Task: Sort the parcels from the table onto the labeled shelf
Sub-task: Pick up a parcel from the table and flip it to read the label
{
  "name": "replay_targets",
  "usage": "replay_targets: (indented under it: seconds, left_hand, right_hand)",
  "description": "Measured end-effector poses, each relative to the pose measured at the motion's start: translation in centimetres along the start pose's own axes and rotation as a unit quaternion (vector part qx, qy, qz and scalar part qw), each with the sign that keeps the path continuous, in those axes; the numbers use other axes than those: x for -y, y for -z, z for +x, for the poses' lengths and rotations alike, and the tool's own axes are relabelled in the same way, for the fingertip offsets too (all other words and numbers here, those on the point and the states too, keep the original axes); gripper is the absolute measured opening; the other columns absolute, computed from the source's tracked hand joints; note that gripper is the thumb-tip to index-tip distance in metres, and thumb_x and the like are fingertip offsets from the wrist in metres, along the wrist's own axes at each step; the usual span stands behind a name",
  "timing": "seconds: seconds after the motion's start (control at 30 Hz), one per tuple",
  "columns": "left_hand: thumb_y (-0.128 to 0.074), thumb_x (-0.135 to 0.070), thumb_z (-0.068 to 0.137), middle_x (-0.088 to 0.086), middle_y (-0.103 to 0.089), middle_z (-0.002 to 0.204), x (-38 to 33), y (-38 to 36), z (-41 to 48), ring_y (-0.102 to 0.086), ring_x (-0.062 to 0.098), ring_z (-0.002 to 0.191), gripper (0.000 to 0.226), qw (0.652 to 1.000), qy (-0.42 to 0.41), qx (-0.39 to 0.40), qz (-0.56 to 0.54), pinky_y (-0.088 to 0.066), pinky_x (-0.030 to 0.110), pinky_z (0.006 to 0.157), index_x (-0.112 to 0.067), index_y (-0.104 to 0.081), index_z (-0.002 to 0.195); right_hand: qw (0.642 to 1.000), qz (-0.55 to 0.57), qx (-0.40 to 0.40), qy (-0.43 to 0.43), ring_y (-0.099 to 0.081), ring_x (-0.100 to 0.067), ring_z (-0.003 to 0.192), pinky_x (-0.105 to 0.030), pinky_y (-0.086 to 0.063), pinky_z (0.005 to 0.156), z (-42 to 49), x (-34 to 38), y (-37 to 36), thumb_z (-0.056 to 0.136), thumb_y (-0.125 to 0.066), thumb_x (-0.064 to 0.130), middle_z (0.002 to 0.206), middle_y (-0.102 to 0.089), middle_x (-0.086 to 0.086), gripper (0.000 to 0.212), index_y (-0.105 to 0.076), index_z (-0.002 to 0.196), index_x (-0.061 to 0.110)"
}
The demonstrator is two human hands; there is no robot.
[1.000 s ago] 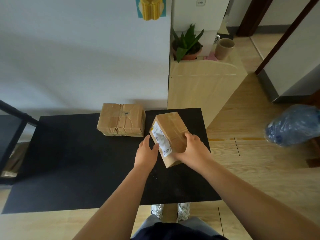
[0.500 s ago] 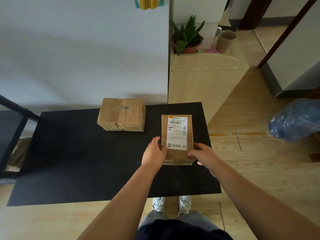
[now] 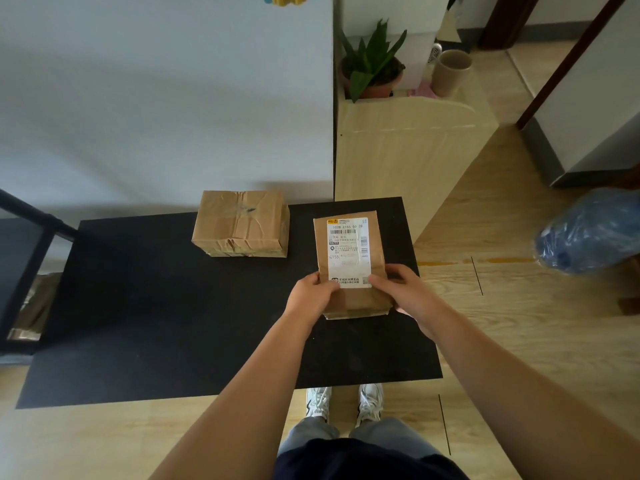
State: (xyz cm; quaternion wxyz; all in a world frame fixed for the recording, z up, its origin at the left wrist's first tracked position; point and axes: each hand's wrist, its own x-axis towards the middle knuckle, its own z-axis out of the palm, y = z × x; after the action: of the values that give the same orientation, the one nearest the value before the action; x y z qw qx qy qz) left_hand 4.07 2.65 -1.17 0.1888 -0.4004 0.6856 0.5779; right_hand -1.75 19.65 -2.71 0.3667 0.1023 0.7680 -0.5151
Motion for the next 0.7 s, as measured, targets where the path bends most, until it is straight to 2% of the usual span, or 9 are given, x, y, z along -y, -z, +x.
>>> replay_targets:
  seconds: [0.13, 0.2, 0.33, 0.43, 0.53, 0.63, 0.7]
  left_hand:
    - [-0.067, -0.026, 0.092, 0.002, -0.066, 0.129, -1.7, 1.0, -1.6, -0.06, 0.021, 0.117, 0.043, 0.994, -0.012, -0.027, -0.102, -0.052, 0.032, 0.088, -0.017, -0.063, 0.134]
    - [-0.069, -0.03, 0.091, 0.001, -0.067, 0.127, -2.6, 1.8, -2.5, -0.061, 0.021, 0.117, 0.043, 0.988, -0.025, -0.037, -0.144, -0.052, 0.036, 0.095, -0.016, -0.064, 0.131]
    - [-0.072, -0.036, 0.089, 0.003, -0.077, 0.11, -4.5, 4.2, -4.3, -0.071, 0.019, 0.104, 0.037, 0.973, -0.08, -0.034, -0.215, -0.057, 0.034, 0.087, -0.017, -0.067, 0.121]
    - [-0.073, -0.037, 0.087, 0.001, -0.078, 0.113, -5.9, 5.7, -5.3, -0.071, 0.02, 0.108, 0.05, 0.963, -0.132, 0.005, -0.234, -0.054, 0.041, 0.098, -0.021, -0.062, 0.133]
    - [-0.073, -0.036, 0.085, 0.001, -0.076, 0.12, -7.1, 6.7, -7.0, -0.071, 0.02, 0.112, 0.056, 0.955, -0.185, 0.052, -0.225, -0.053, 0.042, 0.099, -0.025, -0.059, 0.138]
    - [-0.076, -0.035, 0.08, 0.002, -0.076, 0.118, -8.1, 7.4, -8.6, -0.072, 0.02, 0.11, 0.063, 0.95, -0.221, 0.058, -0.213, -0.053, 0.043, 0.1, -0.025, -0.057, 0.14]
    - [-0.077, -0.038, 0.072, 0.0, -0.078, 0.116, -8.4, 7.7, -9.6, -0.073, 0.018, 0.108, 0.071, 0.947, -0.232, 0.052, -0.215, -0.053, 0.042, 0.101, -0.025, -0.057, 0.139]
  right_hand:
    - [0.997, 0.064, 0.025, 0.044, -0.059, -0.027, 0.119, -0.051, -0.051, 0.102, -1.0, 2.3, 1.1, 0.08, -0.079, 0.045, 0.13, -0.06, -0.005, 0.064, -0.047, 0.133, 0.028]
    - [0.994, 0.081, 0.033, 0.073, -0.061, -0.026, 0.116, -0.05, -0.053, 0.099, -2.0, 3.9, 1.7, 0.077, -0.081, 0.041, 0.127, -0.062, -0.005, 0.063, -0.049, 0.129, 0.029]
    - [0.985, 0.11, 0.043, 0.127, -0.067, -0.024, 0.11, -0.048, -0.056, 0.096, -4.5, 6.8, 2.5, 0.067, -0.083, 0.038, 0.12, -0.068, -0.005, 0.062, -0.055, 0.122, 0.029]
    - [0.975, 0.149, 0.053, 0.158, -0.07, -0.025, 0.107, -0.046, -0.057, 0.095, -6.3, 8.2, 2.7, 0.07, -0.08, 0.03, 0.114, -0.074, -0.006, 0.052, -0.059, 0.117, 0.028]
    - [0.963, 0.193, 0.073, 0.173, -0.072, -0.025, 0.107, -0.043, -0.056, 0.092, -8.0, 9.0, 2.9, 0.067, -0.077, 0.026, 0.108, -0.078, -0.006, 0.051, -0.06, 0.115, 0.025]
    - [0.956, 0.203, 0.084, 0.195, -0.073, -0.025, 0.107, -0.038, -0.053, 0.089, -9.6, 9.8, 3.4, 0.07, -0.074, 0.023, 0.104, -0.079, -0.003, 0.047, -0.059, 0.115, 0.025]
    - [0.954, 0.194, 0.083, 0.211, -0.071, -0.024, 0.11, -0.038, -0.051, 0.093, -10.4, 10.4, 3.7, 0.074, -0.073, 0.029, 0.109, -0.078, -0.002, 0.049, -0.058, 0.121, 0.026]
